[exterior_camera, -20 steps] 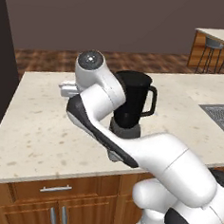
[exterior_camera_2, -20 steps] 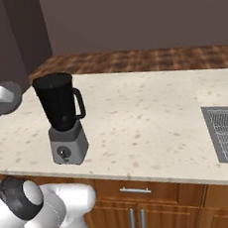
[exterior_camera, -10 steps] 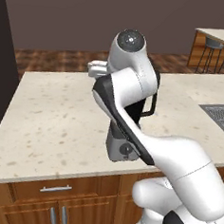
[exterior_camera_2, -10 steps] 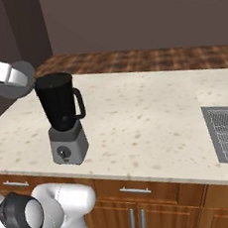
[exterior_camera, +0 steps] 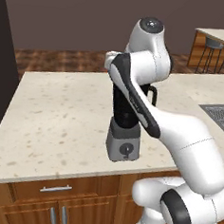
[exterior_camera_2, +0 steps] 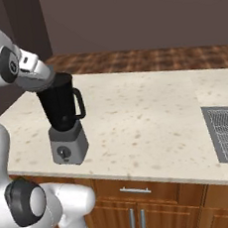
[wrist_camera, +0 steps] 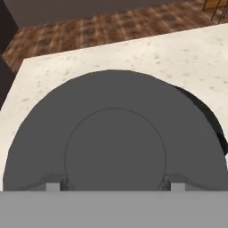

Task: Close the lid blender by securely placing the lid on top.

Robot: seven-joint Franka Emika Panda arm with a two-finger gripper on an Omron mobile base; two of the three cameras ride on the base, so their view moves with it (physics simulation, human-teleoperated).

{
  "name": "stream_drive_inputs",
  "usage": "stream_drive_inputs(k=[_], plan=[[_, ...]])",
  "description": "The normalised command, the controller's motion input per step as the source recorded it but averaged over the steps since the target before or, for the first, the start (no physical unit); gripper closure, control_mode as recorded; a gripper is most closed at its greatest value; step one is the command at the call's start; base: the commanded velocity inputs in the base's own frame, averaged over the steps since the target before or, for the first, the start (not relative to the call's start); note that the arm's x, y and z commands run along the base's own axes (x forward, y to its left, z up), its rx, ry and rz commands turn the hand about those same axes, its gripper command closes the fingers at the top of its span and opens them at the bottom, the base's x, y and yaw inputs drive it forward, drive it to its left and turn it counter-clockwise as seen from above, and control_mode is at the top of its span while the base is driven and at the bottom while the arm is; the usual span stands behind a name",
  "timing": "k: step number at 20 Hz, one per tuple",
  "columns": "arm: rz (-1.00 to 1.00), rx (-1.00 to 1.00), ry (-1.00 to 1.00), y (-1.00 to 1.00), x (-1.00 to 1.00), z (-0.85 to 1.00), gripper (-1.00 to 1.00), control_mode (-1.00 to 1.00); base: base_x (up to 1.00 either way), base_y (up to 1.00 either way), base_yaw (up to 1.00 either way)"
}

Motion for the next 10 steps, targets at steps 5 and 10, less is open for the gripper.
stream_drive_inputs(k=[5, 10], plan=[[0.0, 0.03, 0.2, -0.23, 0.59, 0.21, 1.0, -1.0, 0.0, 0.0, 0.0], [0.0, 0.0, 0.12, -0.25, 0.32, -0.01, 1.0, -1.0, 0.0, 0.0, 0.0]])
